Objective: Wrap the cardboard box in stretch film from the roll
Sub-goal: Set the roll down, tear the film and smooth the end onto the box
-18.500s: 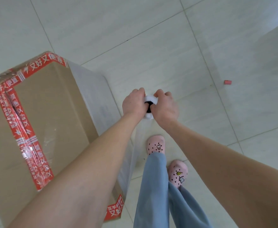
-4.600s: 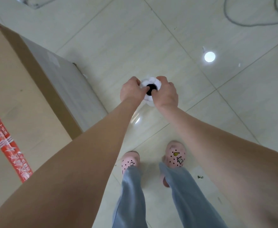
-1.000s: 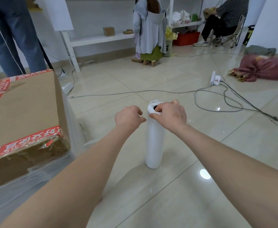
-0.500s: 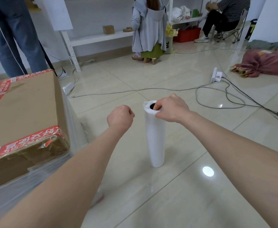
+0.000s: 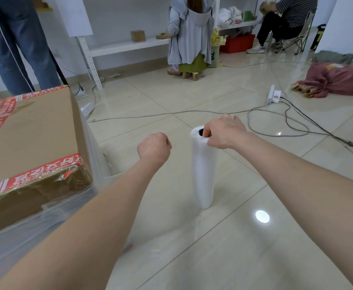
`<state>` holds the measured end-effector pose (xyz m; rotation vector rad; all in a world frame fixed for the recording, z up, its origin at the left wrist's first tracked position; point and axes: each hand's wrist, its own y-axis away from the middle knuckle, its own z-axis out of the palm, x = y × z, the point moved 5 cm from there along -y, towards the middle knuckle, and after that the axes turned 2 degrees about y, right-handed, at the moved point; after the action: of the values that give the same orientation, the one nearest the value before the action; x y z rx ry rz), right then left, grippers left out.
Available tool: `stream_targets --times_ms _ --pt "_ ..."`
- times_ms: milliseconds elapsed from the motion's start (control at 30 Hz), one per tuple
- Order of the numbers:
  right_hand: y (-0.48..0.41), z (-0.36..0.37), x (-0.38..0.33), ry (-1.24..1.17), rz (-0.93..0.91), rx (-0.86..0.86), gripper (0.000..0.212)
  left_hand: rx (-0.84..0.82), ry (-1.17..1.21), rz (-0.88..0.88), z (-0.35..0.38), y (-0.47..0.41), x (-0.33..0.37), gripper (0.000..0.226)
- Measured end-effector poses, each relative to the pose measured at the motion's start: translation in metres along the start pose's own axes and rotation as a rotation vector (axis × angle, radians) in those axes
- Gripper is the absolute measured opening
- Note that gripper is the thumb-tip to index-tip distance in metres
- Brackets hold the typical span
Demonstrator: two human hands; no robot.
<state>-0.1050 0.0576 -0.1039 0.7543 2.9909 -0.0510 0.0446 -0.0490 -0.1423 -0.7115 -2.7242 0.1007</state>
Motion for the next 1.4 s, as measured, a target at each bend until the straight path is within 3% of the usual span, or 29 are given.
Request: stream_targets --times_ms 33,100,267,467,633,733,933,1033,1133,1267,1400 --pt "0.002 0.001 -0.001 0.024 0.001 -0.001 0.011 0.008 -0.011 0.008 0.000 0.001 0.002 0.021" --pt "0.004 0.009 -0.003 0.058 0.019 0.014 0.030 0.025 -0.028 0.022 0.000 0.003 0.005 0.023" --pt "0.007 0.013 -0.014 0.165 0.004 0.177 0.031 0.001 -0.038 0.025 -0.001 0.004 0.009 0.020" --pt "0.013 0.003 -0.004 0.275 0.005 0.187 0.018 0.008 0.027 0.031 0.001 0.000 0.014 0.014" --pt "0.012 0.002 -0.010 0.302 0.022 0.162 0.027 -0.012 0.032 0.049 0.004 0.003 0.021 0.015" --pt "0.008 0.006 -0.015 0.280 0.031 0.187 0.025 -0.001 0.047 0.029 0.000 0.003 0.010 0.013" --pt "0.003 0.023 -0.021 0.181 0.040 0.277 0.042 -0.001 0.047 -0.022 -0.002 0.002 -0.011 0.020" --pt "0.001 0.025 -0.017 0.062 0.141 0.294 0.061 0.004 0.062 -0.021 -0.002 0.003 -0.009 0.022" --pt "0.000 0.034 -0.010 -0.142 0.256 0.160 0.075 0.009 0.067 -0.016 -0.002 0.003 -0.004 0.022" --pt "0.002 0.034 -0.007 -0.150 0.296 0.111 0.052 0.022 0.065 -0.003 -0.003 0.005 0.004 0.021" --pt "0.013 0.029 -0.003 -0.090 0.309 0.073 0.050 0.012 0.043 0.026 -0.007 0.009 0.011 0.018"
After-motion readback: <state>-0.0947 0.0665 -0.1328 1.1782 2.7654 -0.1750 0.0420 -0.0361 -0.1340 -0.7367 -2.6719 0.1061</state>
